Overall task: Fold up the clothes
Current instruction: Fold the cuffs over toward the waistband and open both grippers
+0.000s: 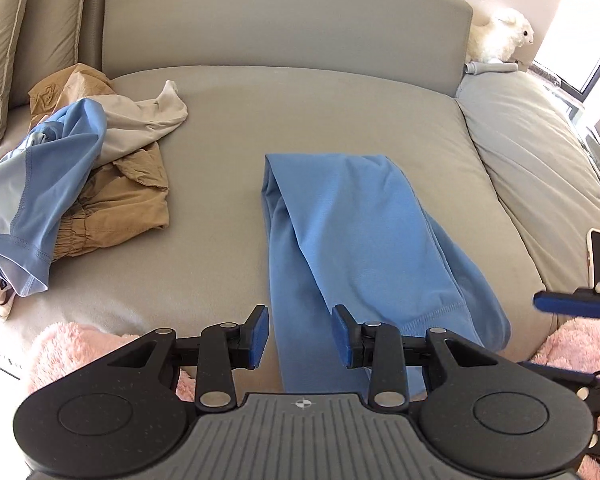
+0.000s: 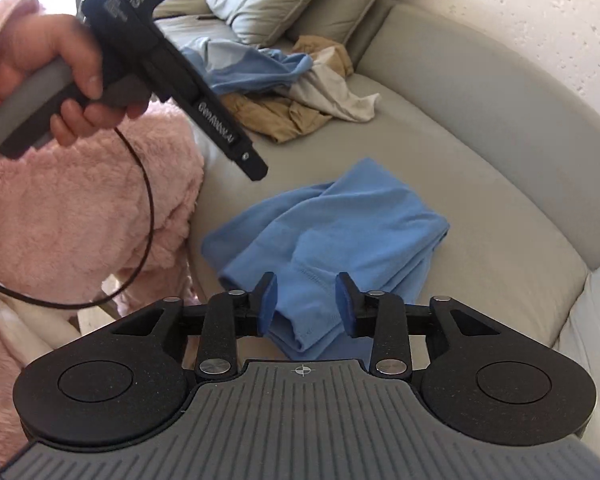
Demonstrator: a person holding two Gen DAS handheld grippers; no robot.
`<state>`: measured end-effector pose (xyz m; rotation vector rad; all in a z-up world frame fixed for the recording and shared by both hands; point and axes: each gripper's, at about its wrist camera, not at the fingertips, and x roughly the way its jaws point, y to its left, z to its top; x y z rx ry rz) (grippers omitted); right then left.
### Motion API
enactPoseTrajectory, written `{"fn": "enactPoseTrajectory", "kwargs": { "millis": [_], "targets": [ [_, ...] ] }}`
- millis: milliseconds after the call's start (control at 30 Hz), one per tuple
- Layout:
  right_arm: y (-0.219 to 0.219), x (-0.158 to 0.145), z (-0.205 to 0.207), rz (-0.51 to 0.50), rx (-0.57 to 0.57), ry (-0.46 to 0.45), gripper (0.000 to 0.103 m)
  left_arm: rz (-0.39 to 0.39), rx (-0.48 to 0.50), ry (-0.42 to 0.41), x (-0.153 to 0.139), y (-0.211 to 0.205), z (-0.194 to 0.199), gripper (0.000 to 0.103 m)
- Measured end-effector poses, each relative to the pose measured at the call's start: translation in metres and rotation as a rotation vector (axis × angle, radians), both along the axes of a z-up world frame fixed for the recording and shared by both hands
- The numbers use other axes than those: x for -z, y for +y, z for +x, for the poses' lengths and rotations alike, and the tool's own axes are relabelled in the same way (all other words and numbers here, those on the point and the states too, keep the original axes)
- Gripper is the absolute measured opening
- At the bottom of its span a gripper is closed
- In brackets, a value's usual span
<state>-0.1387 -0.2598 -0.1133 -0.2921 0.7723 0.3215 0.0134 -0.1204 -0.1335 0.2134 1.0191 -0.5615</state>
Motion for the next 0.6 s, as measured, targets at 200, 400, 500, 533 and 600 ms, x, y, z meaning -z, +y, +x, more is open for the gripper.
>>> {"fn": "enactPoseTrajectory", "kwargs": {
  "millis": [200, 400, 500, 533, 600],
  "targets": [
    [-0.015, -0.05, -0.03, -0.049, 0.079, 0.089, 0.049, -0.011, 0.06, 0.004, 0.003, -0.007, -0.011, 0.033],
    [-0.034, -0.118, -0.059, -0.028, 0.12, 0.157, 0.061, -0.058, 0.053, 0.002, 0.0, -0.018, -0.014, 0.034],
    [-0.039, -0.102, -0.044, 0.14, 0.239, 0.204, 0.061, -0.057, 0.036, -0.001, 0.002, -0.019, -0.018, 0.036],
    [-0.039, -0.094, -0.04, 0.175, 0.265, 0.214, 0.061, -0.052, 0.031, -0.007, 0.003, -0.018, -0.019, 0.037],
    [-0.034, -0.051, -0.02, 0.272, 0.342, 0.241, 0.061, -0.035, 0.016, -0.029, 0.004, -0.012, -0.021, 0.037]
  ]
}}
